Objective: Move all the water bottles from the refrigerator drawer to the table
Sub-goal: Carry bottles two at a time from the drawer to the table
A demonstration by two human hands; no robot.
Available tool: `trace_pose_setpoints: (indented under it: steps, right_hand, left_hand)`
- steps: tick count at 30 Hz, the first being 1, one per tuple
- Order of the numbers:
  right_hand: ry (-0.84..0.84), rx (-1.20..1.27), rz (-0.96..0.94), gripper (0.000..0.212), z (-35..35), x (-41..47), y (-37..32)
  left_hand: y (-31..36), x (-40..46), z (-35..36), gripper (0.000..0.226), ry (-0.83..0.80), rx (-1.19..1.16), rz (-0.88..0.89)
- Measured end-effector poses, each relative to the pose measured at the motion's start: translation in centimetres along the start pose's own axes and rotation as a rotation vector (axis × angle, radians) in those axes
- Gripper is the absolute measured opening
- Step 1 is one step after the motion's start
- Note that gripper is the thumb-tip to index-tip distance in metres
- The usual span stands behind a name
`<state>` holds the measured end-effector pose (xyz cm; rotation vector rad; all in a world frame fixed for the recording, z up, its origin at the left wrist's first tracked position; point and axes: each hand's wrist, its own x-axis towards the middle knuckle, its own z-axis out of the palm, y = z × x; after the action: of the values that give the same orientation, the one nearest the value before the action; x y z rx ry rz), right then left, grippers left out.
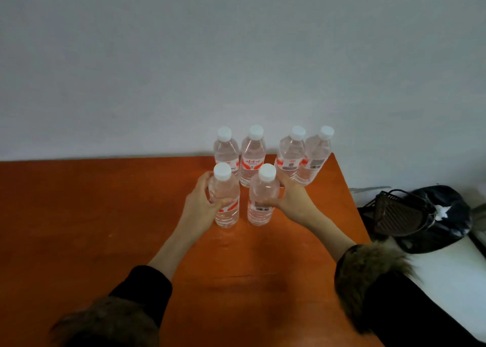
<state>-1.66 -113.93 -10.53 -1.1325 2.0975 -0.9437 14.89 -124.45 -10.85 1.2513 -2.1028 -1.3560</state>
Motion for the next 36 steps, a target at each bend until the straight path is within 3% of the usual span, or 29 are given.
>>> trace_pose_setpoints:
  steps: [8, 19, 32, 36]
  right_hand:
    - [0.012, -0.041, 0.035, 0.081, 1.1, 4.0, 0.6]
    - [0.052, -0.027, 0.035, 0.079, 1.4, 5.6, 0.7]
    - [0.106, 0.231, 0.056, 0.075, 2.6, 4.7, 1.4]
    - [0.094, 0.087, 0.075, 0.082, 2.9, 3.3, 1.4]
  left_hand:
    - [-1.3, 3.5, 0.8, 0.078, -0.067, -0.067, 0.021]
    - [-2.4, 5.8, 1.3, 0.075, -0.004, -0.013, 0.101]
    - [-2.7, 5.3, 2.0, 0.079, 0.020, -0.062, 0.088]
    - [-2.0, 4.0, 2.0, 0.078, 0.012, -0.018, 0.062]
